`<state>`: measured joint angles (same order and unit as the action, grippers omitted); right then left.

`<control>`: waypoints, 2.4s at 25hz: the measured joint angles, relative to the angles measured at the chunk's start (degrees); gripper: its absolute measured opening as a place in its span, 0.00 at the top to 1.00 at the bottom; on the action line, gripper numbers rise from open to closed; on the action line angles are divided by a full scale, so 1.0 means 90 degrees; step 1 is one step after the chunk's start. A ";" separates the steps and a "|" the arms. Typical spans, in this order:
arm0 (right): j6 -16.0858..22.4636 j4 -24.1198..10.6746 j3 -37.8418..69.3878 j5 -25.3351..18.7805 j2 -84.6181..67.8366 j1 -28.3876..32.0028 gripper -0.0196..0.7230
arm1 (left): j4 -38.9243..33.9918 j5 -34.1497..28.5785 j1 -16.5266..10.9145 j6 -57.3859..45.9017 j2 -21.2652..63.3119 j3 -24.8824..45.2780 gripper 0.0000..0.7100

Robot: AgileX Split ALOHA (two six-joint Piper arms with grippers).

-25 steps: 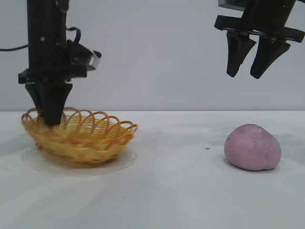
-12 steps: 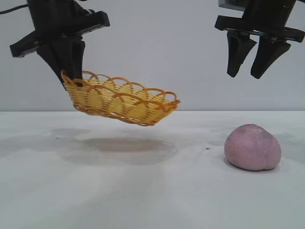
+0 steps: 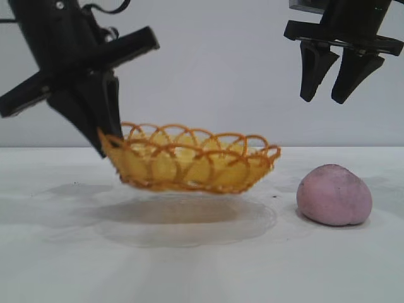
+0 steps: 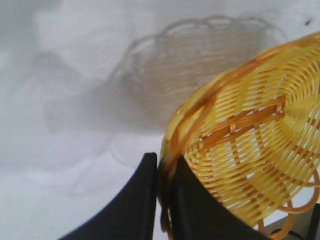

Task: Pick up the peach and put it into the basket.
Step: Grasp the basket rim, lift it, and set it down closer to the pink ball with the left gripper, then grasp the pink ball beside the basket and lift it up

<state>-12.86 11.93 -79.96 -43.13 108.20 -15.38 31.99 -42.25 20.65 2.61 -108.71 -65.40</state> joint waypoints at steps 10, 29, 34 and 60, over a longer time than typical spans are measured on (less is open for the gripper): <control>0.0016 0.0000 0.0000 0.0000 0.0000 0.0000 0.42 | 0.0000 0.0198 0.0000 0.0004 -0.0164 0.0000 0.71; 0.0081 0.0000 0.0000 0.0000 0.0000 0.0000 0.42 | -0.3276 -0.0282 0.0000 -0.0030 0.0885 0.0000 0.27; 0.0094 0.0000 0.0000 0.0000 0.0000 0.0000 0.42 | -0.3705 -0.0358 -0.0443 -0.0316 0.0885 0.0000 0.27; 0.0110 0.0000 0.0000 -0.0105 0.0000 0.0000 0.42 | -0.3786 -0.1612 -0.1977 -0.0520 0.4367 0.1661 0.27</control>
<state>-11.87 11.93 -79.96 -44.07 108.20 -15.38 -2.08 -56.75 2.86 -2.08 -69.41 -50.45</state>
